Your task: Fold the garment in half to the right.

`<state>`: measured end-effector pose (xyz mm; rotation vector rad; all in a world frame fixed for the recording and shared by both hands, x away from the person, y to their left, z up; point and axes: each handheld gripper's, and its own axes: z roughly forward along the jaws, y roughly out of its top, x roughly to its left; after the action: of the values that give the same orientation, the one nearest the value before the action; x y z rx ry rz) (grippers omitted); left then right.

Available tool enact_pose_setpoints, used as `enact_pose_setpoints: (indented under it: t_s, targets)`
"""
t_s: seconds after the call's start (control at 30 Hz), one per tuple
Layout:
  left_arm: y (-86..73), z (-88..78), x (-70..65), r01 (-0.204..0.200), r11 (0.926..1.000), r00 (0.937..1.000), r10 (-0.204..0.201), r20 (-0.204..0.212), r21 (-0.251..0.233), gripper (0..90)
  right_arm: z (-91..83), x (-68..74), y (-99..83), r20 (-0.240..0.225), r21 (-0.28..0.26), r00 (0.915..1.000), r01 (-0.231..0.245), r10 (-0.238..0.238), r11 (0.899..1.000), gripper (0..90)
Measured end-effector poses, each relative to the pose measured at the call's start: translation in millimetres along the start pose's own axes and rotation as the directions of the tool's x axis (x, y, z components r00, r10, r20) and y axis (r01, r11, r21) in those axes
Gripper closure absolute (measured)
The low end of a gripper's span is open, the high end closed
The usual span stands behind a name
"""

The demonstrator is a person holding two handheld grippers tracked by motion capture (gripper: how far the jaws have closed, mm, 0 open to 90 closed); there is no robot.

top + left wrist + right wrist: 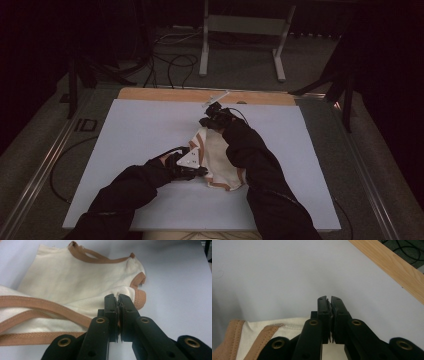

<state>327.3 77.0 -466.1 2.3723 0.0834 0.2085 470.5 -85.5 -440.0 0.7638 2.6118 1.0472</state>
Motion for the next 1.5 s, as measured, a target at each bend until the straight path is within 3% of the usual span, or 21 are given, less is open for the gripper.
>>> enact_pose_setpoints:
  t_s: [0.57, 1.13, 1.5]
  targets:
    - [19.2, 10.6, 2.8, -0.025, 0.9997, 0.9996, 0.025, 0.015, -0.001, 87.9, -23.4, -16.0, -17.5, 0.026, -0.015, 0.9989, -0.038, 0.038, 0.999, 87.5]
    - [41.5, 32.2, 4.6, -0.041, 0.9992, 0.9982, 0.041, 0.044, -0.004, 87.9, -45.8, -36.4, -43.2, 0.055, -0.044, 0.9939, -0.093, 0.095, 0.995, 87.4]
    - [46.3, 47.4, 6.1, -0.045, 0.9989, 0.9962, 0.044, 0.075, 0.011, 87.9, -53.8, -45.0, -60.1, 0.067, -0.045, 0.9905, -0.117, 0.12, 0.992, 87.3]
